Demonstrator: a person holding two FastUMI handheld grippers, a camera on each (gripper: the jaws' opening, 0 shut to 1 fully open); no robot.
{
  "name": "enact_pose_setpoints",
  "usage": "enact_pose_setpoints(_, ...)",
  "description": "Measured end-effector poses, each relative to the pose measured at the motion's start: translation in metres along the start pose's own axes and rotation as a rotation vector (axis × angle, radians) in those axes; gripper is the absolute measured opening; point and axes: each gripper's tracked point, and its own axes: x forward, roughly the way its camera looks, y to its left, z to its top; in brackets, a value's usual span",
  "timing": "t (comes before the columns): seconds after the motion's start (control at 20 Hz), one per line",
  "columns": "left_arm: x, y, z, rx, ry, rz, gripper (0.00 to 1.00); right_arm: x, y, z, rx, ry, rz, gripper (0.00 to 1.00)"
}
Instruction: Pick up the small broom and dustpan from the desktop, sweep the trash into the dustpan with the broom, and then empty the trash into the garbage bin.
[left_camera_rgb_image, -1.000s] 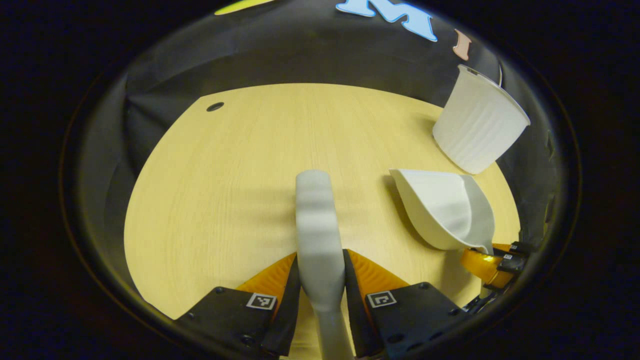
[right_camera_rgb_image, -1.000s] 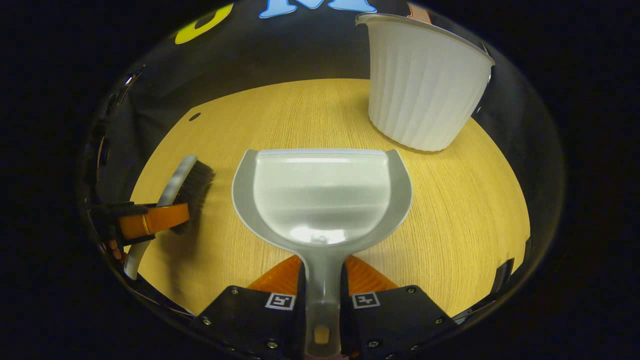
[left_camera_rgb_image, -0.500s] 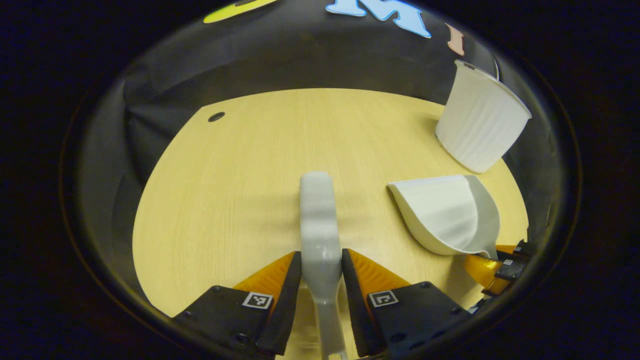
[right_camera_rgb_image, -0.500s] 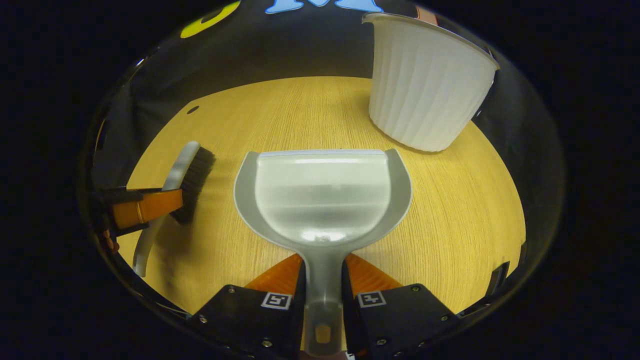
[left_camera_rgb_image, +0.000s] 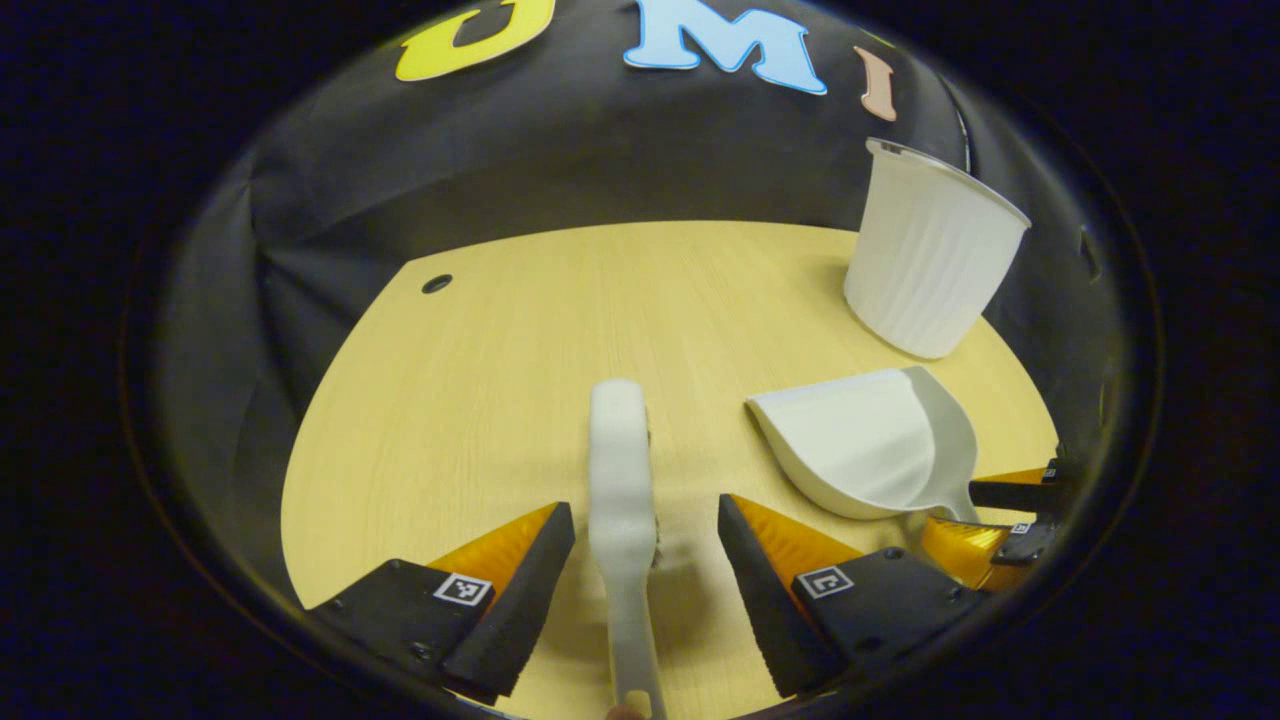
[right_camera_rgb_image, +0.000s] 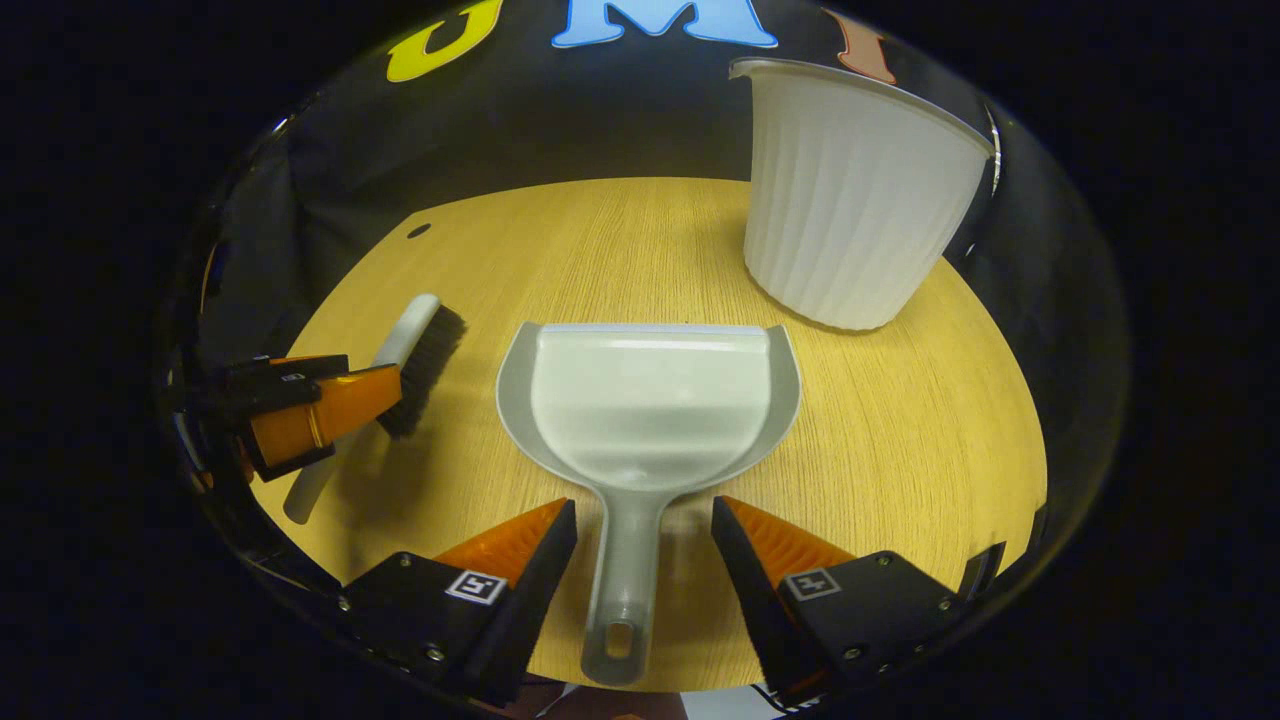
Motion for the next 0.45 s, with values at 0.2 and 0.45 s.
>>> enact_pose_setpoints(0.2, -0.025, -0.004, 0.02, -0.058, -0.099, 0.016, 0.95, -0.017, -0.004, 0.024, -0.035, -0.088, 0.024, 0.97)
enact_pose_setpoints(0.45, -0.069, 0.0, 0.063, -0.077, -0.295, 0.041, 0.95, -0.049, -0.013, 0.075, -0.081, -0.299, 0.0, 0.97)
